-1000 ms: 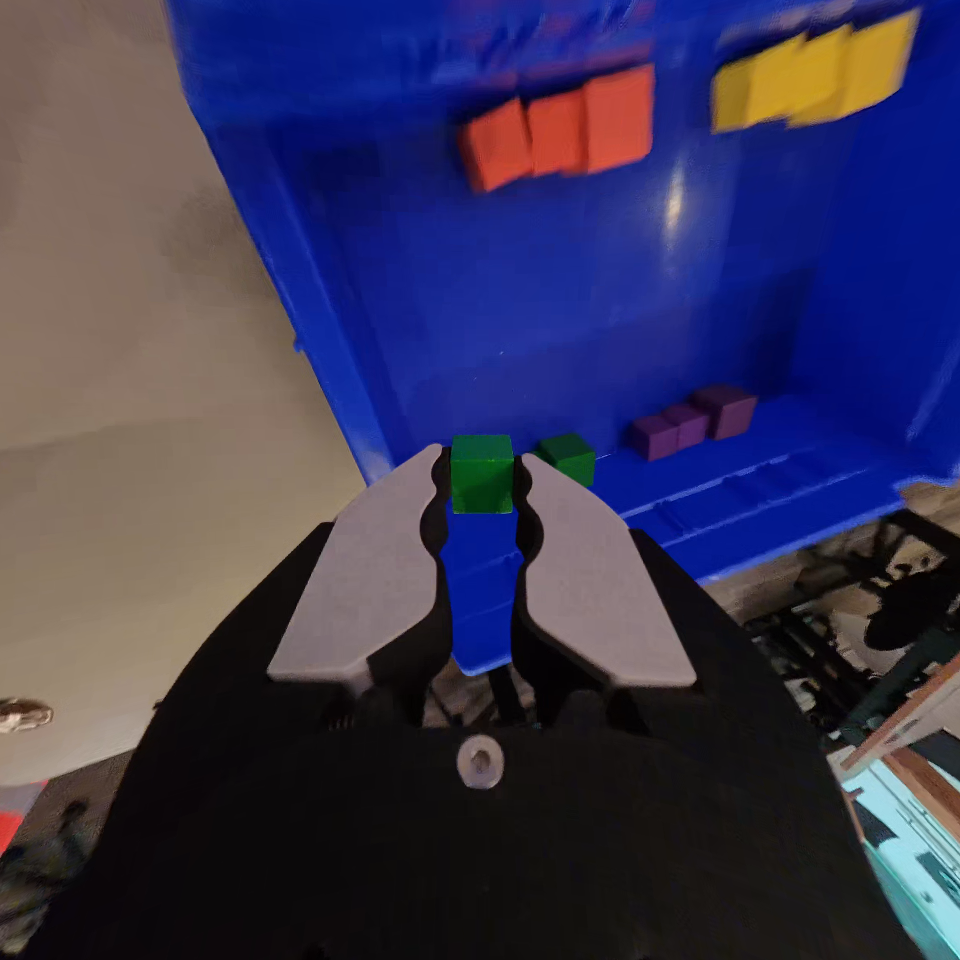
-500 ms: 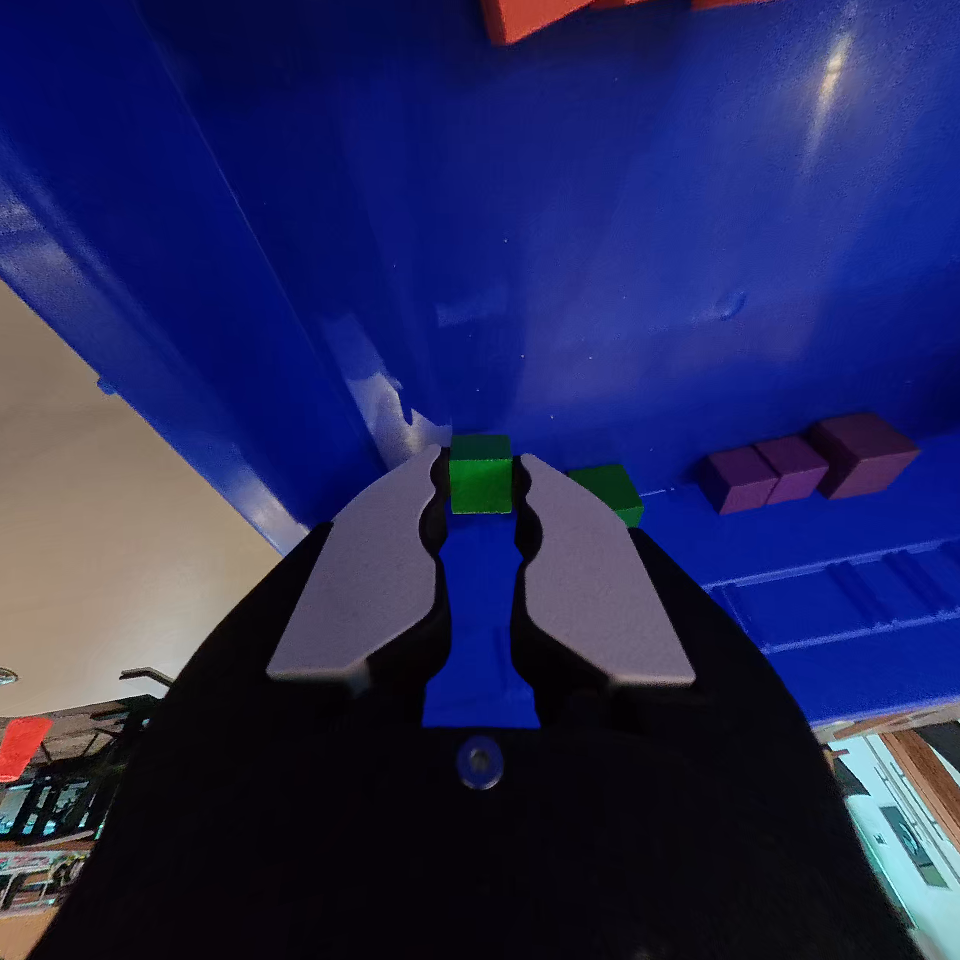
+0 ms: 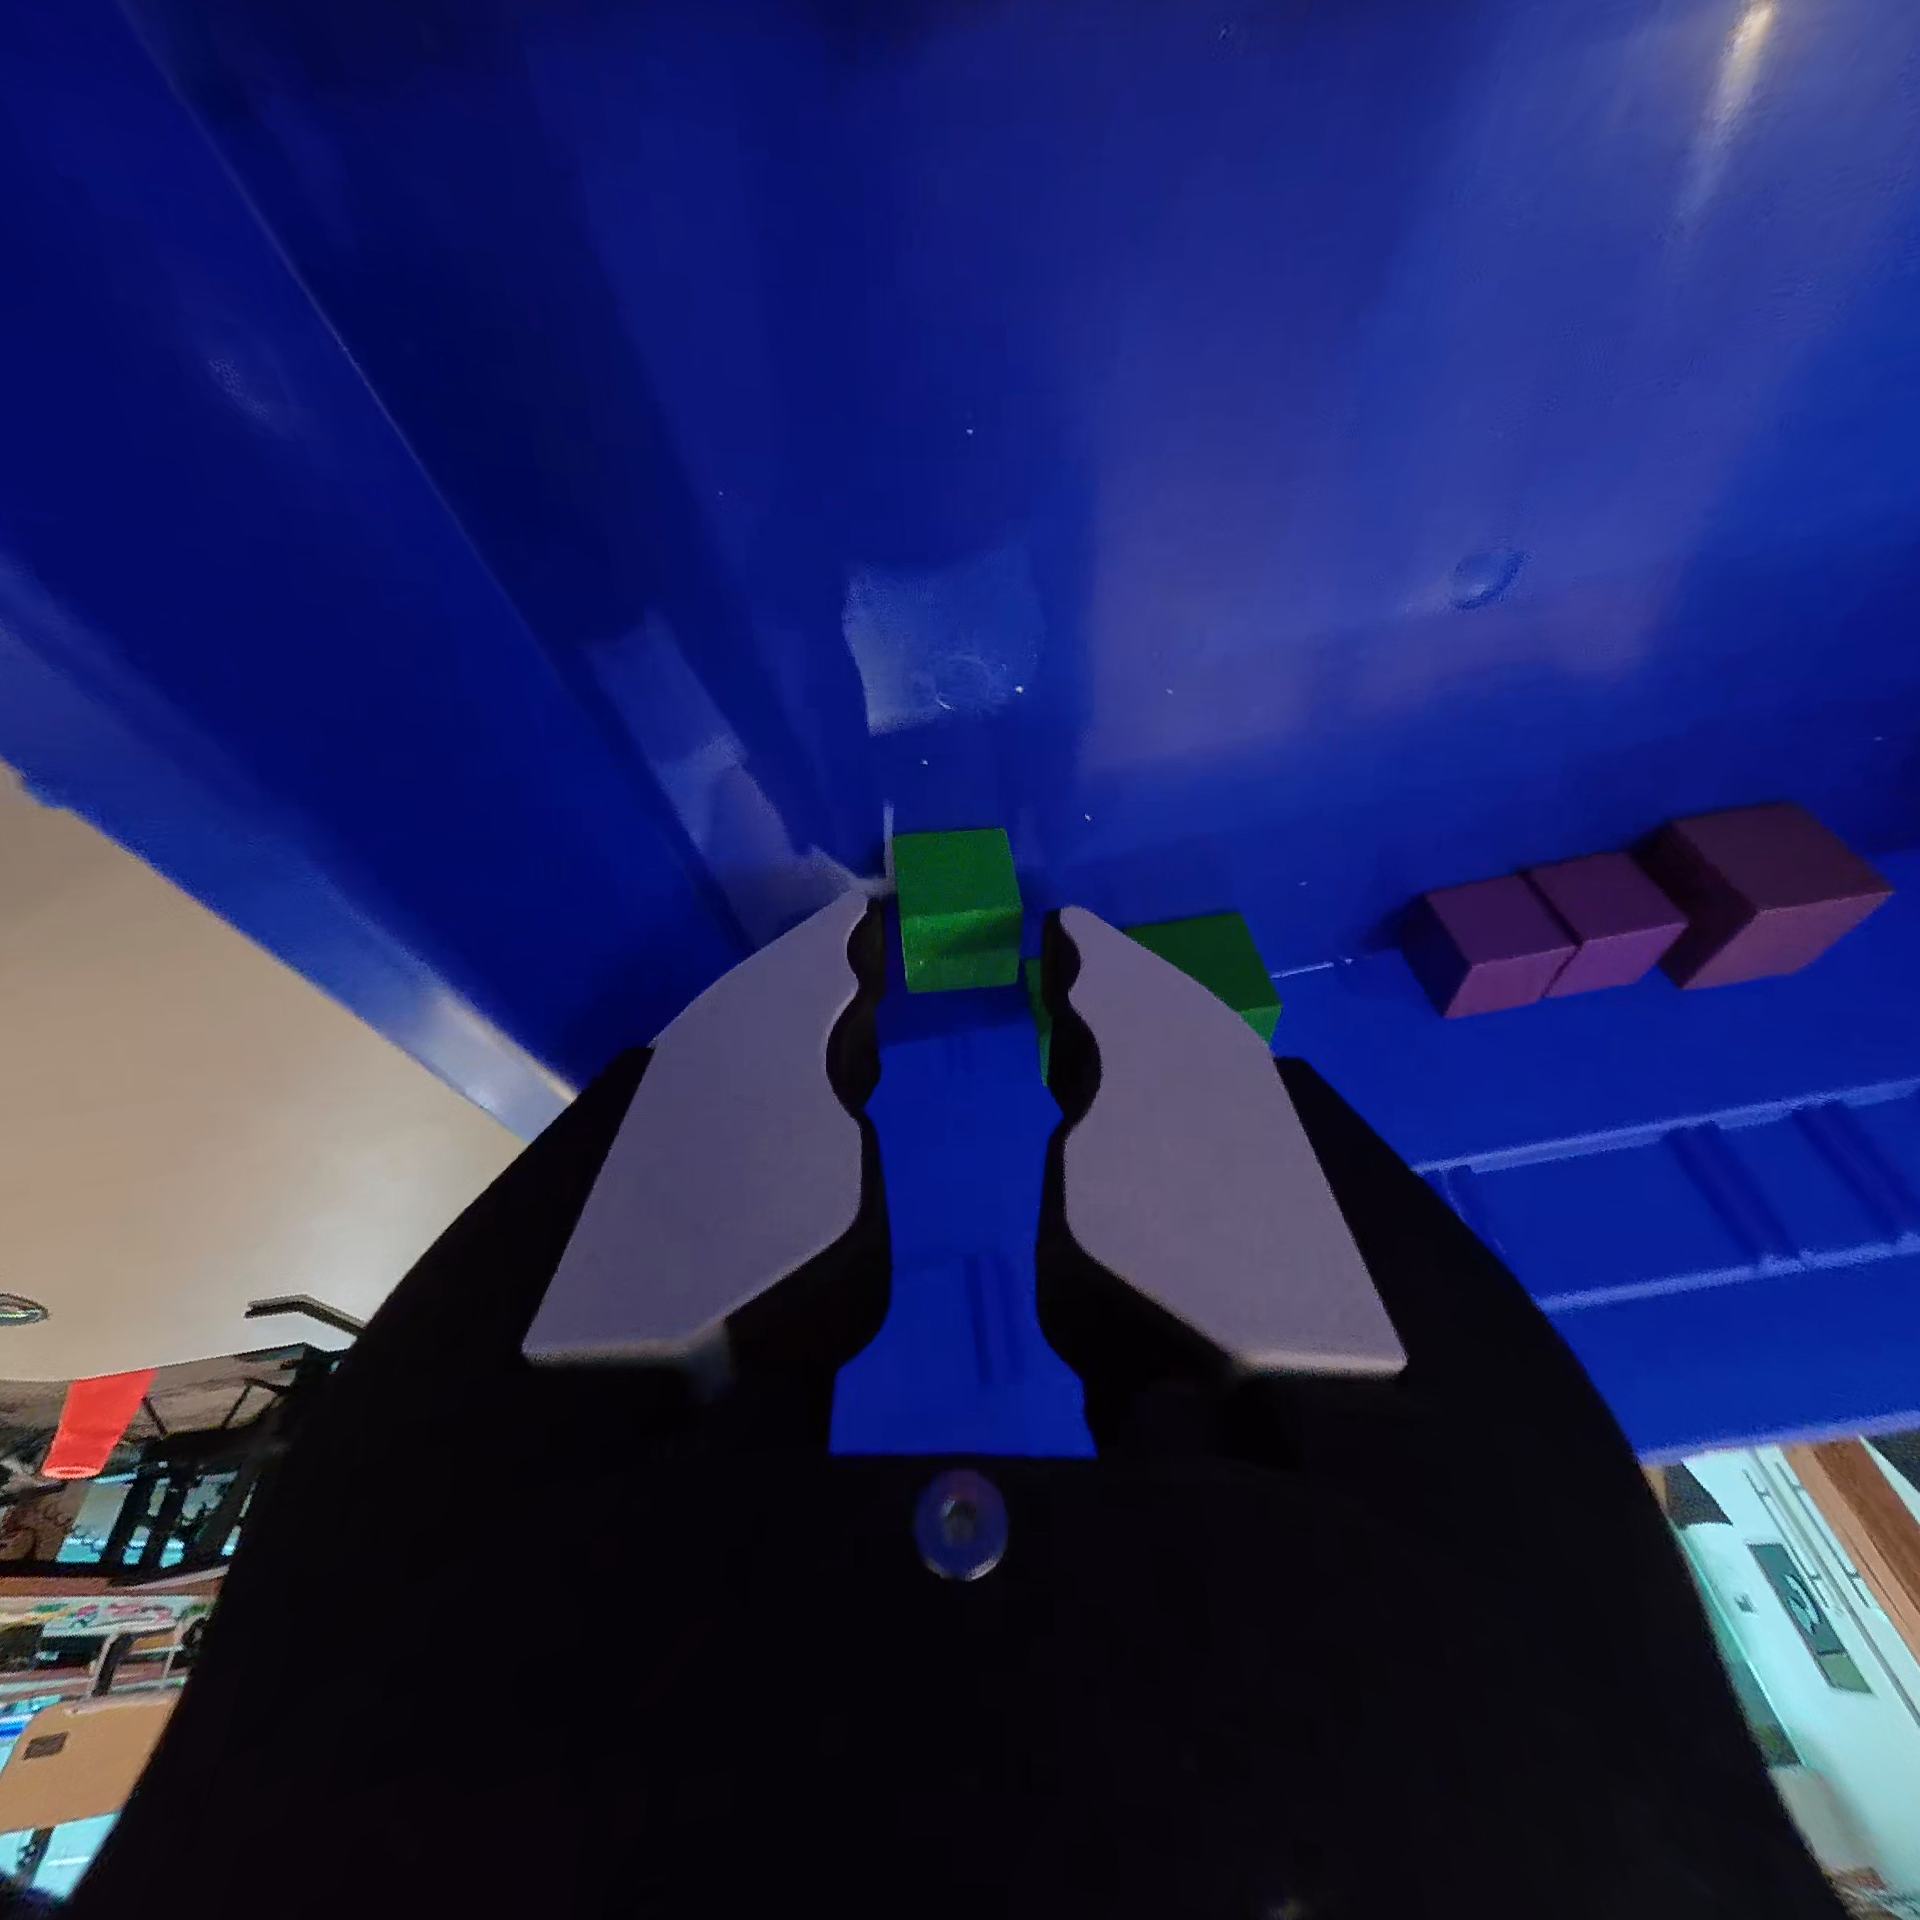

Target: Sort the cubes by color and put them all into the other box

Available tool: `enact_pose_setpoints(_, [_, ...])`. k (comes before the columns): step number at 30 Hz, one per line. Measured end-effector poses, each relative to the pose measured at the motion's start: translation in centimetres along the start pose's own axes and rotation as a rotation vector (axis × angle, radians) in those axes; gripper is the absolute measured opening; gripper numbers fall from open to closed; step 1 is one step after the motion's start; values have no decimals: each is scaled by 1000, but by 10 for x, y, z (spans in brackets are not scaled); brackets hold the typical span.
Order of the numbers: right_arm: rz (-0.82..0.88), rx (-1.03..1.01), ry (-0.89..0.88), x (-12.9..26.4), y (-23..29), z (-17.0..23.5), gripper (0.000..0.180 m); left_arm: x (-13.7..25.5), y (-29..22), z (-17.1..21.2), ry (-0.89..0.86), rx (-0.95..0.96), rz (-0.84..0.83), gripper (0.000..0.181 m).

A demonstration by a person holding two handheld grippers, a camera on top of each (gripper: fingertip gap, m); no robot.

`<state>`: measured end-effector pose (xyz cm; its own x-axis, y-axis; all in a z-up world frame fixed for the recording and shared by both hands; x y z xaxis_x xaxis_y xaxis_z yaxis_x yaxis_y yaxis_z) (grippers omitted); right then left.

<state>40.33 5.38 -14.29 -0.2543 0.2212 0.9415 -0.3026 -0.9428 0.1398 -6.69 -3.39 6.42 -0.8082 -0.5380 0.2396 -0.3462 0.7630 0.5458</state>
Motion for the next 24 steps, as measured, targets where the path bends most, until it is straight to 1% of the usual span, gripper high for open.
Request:
enact_pose_setpoints(3, [27, 9, -29, 15, 5, 1, 23, -1, 0, 1, 6, -2, 4, 0])
enact_pose_setpoints(6, [5, 56, -158, 34, 13, -8, 1, 0, 1, 1, 8, -1, 1, 0])
enact_pose_setpoints(8, [-29, 81, -162, 34, 16, -15, 0, 0, 1, 1, 7, 3, 2, 0])
enact_pose_setpoints(11, [-37, 68, -82, 23, 10, -19, 0, 1, 1, 0, 9, 2, -1, 0])
enact_pose_setpoints(13, [-59, 62, -59, 15, 6, -21, 0, 3, 1, 0, 8, -2, -4, 0])
enact_pose_setpoints(15, [-61, 44, -15, 9, 3, -19, 0, 4, 1, 0, 9, -3, -5, 0])
enact_pose_setpoints(24, [-87, 0, 60, 4, -2, -3, 0, 1, 2, 2, 16, 0, 2, 0])
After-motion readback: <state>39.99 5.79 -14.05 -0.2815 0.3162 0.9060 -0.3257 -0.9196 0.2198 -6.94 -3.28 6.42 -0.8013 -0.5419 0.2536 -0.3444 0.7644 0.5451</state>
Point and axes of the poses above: each gripper's, where its closed fingertips meet, x back along the fingers, z out of its underside, y = z × x across the jaws, the point moved 9 cm from there along x, back along the fingers, and after that the axes turned 15 degrees about -z, right-handed, at the moved point
